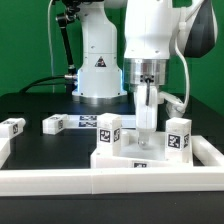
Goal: Assemble square table
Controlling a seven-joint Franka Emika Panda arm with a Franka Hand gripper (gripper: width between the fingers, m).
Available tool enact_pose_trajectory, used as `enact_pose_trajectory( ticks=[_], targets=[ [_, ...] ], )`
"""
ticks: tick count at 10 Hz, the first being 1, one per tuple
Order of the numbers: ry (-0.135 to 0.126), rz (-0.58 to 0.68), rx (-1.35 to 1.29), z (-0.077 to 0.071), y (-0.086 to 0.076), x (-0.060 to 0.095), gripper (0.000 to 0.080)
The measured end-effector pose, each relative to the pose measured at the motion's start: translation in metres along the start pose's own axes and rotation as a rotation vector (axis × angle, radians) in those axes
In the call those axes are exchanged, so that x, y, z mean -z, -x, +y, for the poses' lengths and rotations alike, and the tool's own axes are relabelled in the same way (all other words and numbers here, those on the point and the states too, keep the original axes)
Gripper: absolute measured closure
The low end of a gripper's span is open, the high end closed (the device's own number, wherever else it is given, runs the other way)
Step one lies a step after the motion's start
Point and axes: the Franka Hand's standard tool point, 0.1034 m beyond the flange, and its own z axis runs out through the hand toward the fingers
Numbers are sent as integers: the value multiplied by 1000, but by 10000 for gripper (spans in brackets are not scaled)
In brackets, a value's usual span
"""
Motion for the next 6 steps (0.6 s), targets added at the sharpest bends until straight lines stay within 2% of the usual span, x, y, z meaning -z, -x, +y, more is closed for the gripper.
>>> enact_pose_trajectory(
  ticks=[1, 2, 3, 4, 6],
  targets=[
    [0, 0, 1, 0, 0, 0, 524],
    [1, 0, 2, 0, 0, 0, 524],
    [2, 0, 2, 1, 0, -1, 704],
    [1, 0, 7, 0, 0, 0, 741],
    [1, 0, 8, 0, 0, 0, 741]
  ],
)
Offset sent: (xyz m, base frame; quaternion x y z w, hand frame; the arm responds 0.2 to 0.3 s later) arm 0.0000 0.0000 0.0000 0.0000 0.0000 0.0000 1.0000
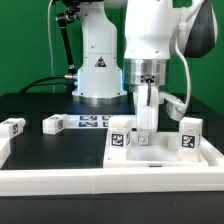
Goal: Assemble square table
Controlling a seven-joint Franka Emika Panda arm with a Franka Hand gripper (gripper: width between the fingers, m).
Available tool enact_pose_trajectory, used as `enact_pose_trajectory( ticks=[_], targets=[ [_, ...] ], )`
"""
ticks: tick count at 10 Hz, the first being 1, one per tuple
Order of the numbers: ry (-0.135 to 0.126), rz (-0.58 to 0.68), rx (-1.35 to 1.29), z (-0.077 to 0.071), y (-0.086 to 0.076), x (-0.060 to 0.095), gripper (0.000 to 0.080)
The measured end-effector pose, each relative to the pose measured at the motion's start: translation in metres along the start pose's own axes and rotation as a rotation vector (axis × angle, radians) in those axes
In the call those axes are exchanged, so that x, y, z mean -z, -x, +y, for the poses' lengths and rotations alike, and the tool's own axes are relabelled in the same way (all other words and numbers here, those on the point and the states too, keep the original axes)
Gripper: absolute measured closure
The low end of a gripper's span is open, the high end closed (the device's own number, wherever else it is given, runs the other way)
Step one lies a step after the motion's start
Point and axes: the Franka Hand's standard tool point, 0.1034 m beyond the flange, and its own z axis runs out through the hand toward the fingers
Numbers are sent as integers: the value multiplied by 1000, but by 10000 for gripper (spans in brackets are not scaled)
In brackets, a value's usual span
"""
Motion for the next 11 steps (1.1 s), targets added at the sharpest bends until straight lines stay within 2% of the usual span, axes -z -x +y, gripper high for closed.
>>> enact_pose_trajectory(
  ticks=[9, 10, 11],
  targets=[
    [0, 1, 83, 0, -1, 0, 741],
    [-1, 7, 227, -3, -9, 1, 741],
    [-5, 17, 324, -7, -23, 2, 741]
  ],
)
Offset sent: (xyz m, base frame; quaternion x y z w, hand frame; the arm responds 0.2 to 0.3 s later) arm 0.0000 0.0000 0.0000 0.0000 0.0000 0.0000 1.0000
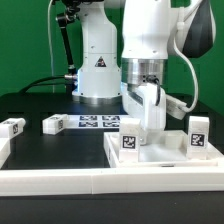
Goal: Assemble square table
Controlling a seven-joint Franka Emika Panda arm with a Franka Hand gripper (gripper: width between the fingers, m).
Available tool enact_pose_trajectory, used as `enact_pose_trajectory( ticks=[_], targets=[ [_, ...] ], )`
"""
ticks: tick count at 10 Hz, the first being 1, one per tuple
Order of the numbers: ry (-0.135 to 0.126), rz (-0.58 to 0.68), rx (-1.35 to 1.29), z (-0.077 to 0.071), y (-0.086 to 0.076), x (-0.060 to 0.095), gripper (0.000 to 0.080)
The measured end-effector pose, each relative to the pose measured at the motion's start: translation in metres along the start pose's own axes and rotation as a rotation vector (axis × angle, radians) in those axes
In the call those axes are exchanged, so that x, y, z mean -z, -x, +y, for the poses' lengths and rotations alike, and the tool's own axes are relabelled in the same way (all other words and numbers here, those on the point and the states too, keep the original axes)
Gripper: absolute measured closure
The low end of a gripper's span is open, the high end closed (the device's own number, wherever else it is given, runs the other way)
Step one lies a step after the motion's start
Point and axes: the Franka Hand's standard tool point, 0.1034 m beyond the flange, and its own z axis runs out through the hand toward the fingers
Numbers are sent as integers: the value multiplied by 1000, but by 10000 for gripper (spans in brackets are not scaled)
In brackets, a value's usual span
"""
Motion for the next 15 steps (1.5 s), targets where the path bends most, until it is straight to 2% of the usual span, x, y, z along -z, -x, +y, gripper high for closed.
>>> enact_pose_trajectory(
  ticks=[2, 4, 9, 11, 12, 15],
  targets=[
    [18, -3, 151, 10, -22, -3, 740],
    [24, -4, 315, 13, -41, -3, 740],
    [6, 27, 577, 10, -59, 0, 738],
    [11, 43, 734, 8, -66, 2, 738],
    [19, 52, 902, 5, -71, 3, 738],
    [20, 67, 1087, 2, -76, 4, 738]
  ],
)
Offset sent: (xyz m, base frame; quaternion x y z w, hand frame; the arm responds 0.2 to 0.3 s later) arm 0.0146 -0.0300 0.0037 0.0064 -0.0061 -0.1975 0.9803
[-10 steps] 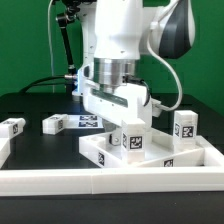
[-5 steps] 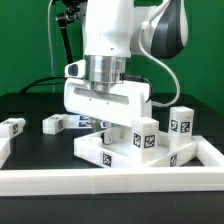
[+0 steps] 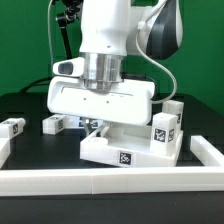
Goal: Assemble square table
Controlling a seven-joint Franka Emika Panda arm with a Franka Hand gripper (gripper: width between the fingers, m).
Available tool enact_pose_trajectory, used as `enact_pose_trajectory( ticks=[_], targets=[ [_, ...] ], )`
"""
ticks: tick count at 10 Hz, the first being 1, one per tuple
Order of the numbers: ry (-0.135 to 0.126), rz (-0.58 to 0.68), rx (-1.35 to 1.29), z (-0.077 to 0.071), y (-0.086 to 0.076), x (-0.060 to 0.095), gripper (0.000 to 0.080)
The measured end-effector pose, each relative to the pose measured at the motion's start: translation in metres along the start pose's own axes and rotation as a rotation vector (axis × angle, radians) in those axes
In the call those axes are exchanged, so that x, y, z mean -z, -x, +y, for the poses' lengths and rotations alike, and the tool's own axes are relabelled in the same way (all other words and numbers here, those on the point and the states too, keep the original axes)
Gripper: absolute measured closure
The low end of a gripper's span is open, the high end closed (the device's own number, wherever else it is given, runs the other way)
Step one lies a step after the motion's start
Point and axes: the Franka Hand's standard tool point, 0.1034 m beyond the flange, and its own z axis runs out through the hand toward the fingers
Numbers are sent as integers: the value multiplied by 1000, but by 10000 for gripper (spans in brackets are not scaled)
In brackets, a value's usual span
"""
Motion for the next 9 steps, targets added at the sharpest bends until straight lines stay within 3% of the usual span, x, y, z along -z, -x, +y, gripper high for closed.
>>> enact_pose_trajectory(
  ticks=[4, 9],
  targets=[
    [10, 16, 219, 3, -6, 2, 738],
    [23, 55, 676, -21, -35, 10, 738]
  ],
)
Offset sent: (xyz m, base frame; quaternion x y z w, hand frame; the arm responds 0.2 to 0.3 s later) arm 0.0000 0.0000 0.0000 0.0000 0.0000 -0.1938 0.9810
